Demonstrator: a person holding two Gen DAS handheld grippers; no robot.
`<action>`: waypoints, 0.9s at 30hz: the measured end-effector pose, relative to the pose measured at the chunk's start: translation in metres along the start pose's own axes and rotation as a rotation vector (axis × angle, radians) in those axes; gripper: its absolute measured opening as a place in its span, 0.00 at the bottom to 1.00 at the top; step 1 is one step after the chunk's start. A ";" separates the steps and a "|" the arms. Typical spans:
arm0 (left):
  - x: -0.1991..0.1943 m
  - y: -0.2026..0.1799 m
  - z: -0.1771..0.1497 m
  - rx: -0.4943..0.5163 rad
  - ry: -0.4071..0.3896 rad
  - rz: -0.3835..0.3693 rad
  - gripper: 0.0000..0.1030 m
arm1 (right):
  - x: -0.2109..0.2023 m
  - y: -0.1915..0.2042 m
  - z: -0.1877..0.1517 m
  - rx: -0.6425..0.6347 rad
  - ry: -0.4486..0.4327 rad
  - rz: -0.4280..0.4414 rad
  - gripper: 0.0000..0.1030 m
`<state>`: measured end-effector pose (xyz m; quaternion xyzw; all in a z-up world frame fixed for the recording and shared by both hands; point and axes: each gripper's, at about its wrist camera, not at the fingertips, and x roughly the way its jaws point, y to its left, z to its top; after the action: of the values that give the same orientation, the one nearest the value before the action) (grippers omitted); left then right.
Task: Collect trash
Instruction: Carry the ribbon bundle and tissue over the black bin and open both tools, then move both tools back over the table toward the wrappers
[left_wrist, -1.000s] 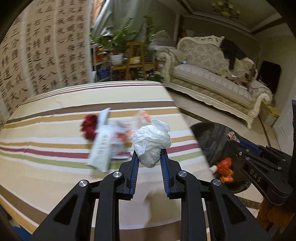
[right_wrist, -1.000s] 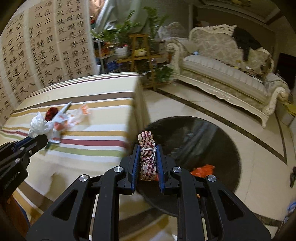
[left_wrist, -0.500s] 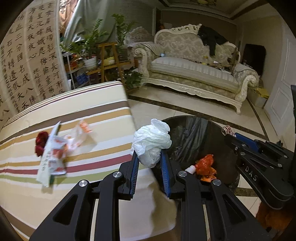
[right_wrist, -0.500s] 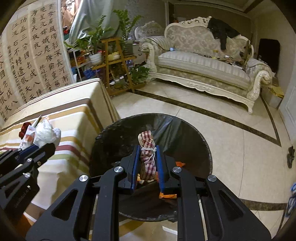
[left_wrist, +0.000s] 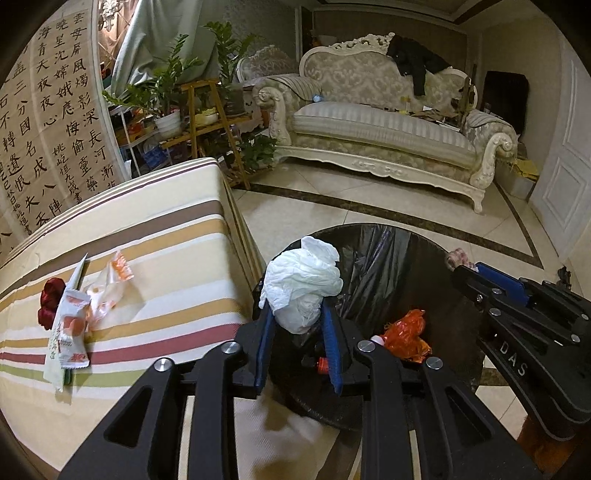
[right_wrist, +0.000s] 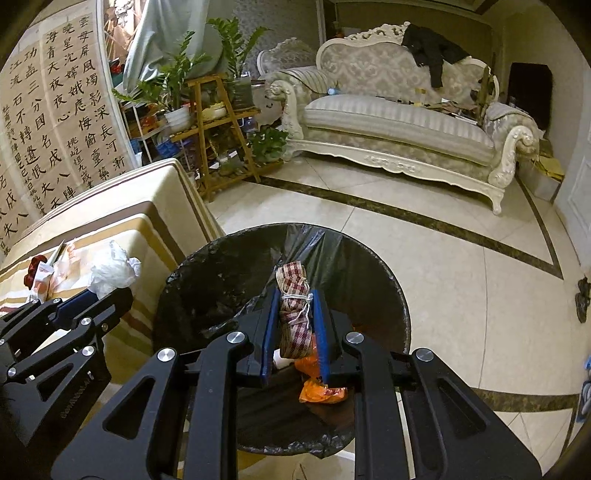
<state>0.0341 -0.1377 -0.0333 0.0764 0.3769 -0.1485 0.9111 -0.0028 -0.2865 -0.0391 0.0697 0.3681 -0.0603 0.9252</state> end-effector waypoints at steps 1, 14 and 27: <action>0.002 -0.001 0.001 0.002 0.001 0.003 0.29 | 0.001 -0.002 0.000 0.002 0.002 0.002 0.27; -0.001 0.007 0.003 -0.018 -0.011 0.018 0.57 | 0.003 -0.002 0.001 0.022 0.006 -0.017 0.33; -0.028 0.043 -0.007 -0.064 -0.031 0.082 0.62 | -0.002 0.022 0.000 0.001 0.007 0.013 0.39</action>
<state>0.0252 -0.0900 -0.0172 0.0604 0.3636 -0.1000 0.9242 -0.0008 -0.2647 -0.0357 0.0726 0.3710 -0.0543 0.9242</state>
